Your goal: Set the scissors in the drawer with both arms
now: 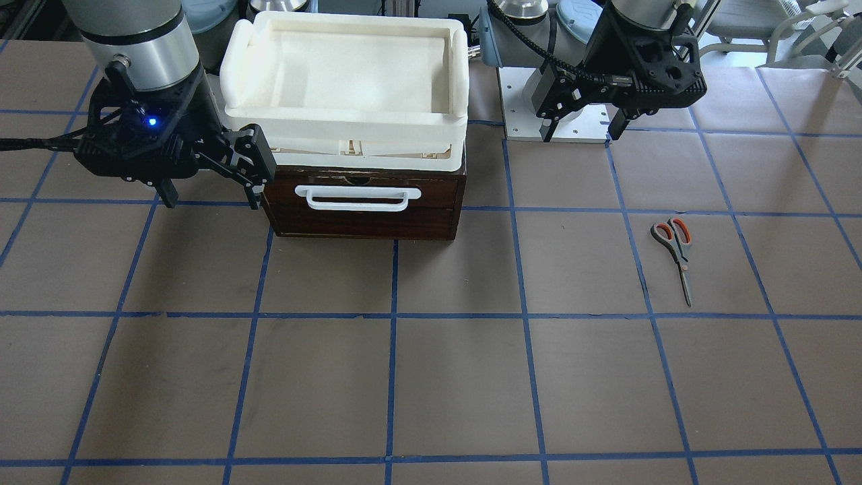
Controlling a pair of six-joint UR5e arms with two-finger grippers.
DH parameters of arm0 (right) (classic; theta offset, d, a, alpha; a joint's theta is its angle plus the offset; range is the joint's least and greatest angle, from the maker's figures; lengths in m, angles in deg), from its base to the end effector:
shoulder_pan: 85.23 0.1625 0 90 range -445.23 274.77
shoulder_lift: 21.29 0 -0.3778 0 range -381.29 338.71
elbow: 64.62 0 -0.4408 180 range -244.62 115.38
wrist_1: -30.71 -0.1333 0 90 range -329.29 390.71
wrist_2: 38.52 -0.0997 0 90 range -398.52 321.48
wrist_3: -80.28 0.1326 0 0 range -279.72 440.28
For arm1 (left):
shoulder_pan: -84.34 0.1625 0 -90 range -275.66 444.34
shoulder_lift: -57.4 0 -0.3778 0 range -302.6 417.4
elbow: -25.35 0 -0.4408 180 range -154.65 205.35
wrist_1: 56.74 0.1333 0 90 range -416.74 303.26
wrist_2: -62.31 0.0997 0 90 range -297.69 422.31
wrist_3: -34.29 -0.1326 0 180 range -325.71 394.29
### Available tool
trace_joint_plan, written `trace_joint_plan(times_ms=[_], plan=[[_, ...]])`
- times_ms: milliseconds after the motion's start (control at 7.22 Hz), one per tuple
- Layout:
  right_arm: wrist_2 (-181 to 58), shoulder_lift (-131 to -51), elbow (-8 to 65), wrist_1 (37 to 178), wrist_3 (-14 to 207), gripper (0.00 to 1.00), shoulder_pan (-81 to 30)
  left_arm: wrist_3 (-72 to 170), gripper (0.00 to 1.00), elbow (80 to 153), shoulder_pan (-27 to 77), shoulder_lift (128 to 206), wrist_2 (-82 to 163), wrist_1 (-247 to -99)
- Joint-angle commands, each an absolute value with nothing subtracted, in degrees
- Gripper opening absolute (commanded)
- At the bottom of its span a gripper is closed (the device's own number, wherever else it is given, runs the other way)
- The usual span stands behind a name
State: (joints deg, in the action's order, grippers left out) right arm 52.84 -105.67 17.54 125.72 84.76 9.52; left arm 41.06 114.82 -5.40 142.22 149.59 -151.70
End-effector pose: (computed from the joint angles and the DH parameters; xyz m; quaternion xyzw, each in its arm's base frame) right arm 0.1788 -0.5802 0.4366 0.0016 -0.9979 0.0638 0.0067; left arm -0.1373 -0.5066 0.4515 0.0611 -0.9978 0.0052 0.0241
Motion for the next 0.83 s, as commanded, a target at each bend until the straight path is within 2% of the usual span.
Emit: trace_joint_plan(times_ms=[0, 554, 692], plan=[[52.9, -105.8, 17.6, 126.7, 84.7, 1.0, 9.5, 41.1, 1.0, 114.8, -5.4, 142.2, 149.7, -151.6], [52.5, -105.3, 17.6, 126.8, 84.8, 1.0, 9.3, 34.7, 1.0, 116.5, -3.8, 143.0, 149.4, -150.8], [52.0, -106.0, 17.5, 127.6, 86.4, 1.0, 9.3, 31.9, 1.0, 118.2, 1.1, 144.7, 149.3, -150.3]])
